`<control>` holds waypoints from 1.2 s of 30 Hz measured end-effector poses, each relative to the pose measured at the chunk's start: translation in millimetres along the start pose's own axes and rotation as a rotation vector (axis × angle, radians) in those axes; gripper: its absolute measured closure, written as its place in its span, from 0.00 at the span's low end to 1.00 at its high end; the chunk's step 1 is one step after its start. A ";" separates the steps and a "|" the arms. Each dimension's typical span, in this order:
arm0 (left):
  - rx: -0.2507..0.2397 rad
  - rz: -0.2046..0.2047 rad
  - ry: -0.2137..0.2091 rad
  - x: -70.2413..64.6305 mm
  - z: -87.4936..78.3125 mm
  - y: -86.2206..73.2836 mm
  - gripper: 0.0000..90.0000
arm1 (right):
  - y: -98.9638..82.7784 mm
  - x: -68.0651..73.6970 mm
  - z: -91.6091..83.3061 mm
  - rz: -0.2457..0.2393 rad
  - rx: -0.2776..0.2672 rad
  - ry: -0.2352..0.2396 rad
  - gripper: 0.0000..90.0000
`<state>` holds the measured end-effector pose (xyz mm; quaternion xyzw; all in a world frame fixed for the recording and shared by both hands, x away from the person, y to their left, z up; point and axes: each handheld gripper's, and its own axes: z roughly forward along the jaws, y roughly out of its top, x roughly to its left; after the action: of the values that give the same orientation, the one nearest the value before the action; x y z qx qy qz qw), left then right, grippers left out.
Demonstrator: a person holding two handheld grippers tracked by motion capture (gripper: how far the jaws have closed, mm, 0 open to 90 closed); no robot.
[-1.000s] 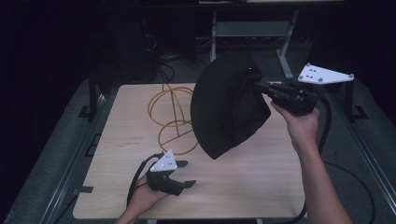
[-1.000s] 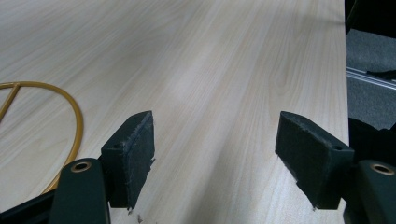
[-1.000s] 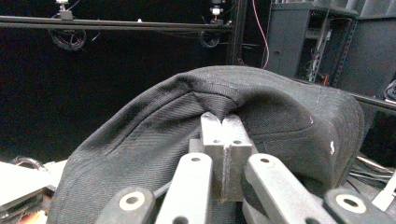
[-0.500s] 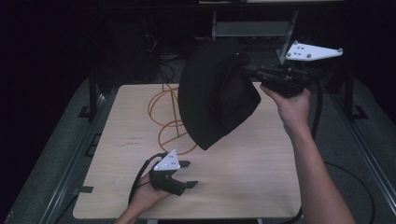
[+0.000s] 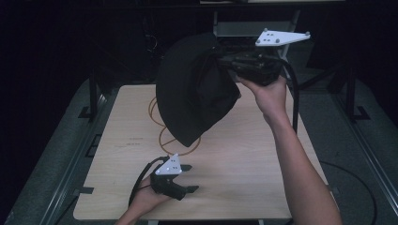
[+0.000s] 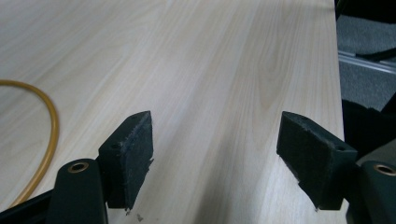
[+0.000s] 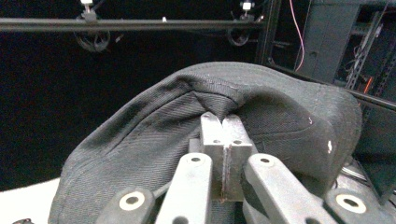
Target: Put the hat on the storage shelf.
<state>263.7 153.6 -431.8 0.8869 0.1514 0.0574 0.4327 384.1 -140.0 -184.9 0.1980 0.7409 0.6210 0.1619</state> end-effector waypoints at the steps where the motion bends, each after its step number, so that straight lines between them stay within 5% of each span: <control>1: 0.004 0.003 0.001 0.3 -0.8 -0.4 0.29 | 1.0 0.5 3.2 -0.003 0.010 0.000 1.00; 16: -0.007 0.013 0.006 0.0 -3.2 -1.3 0.29 | 16.7 2.1 45.0 0.001 0.058 0.054 1.00; 36: -0.017 0.035 -0.030 -6.3 -1.0 2.3 0.29 | 21.7 0.9 94.1 0.025 0.113 0.052 1.00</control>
<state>258.0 151.1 -429.2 0.8866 0.1287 0.0529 0.4412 431.1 -55.8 -180.1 0.2000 0.7762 0.5851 0.1234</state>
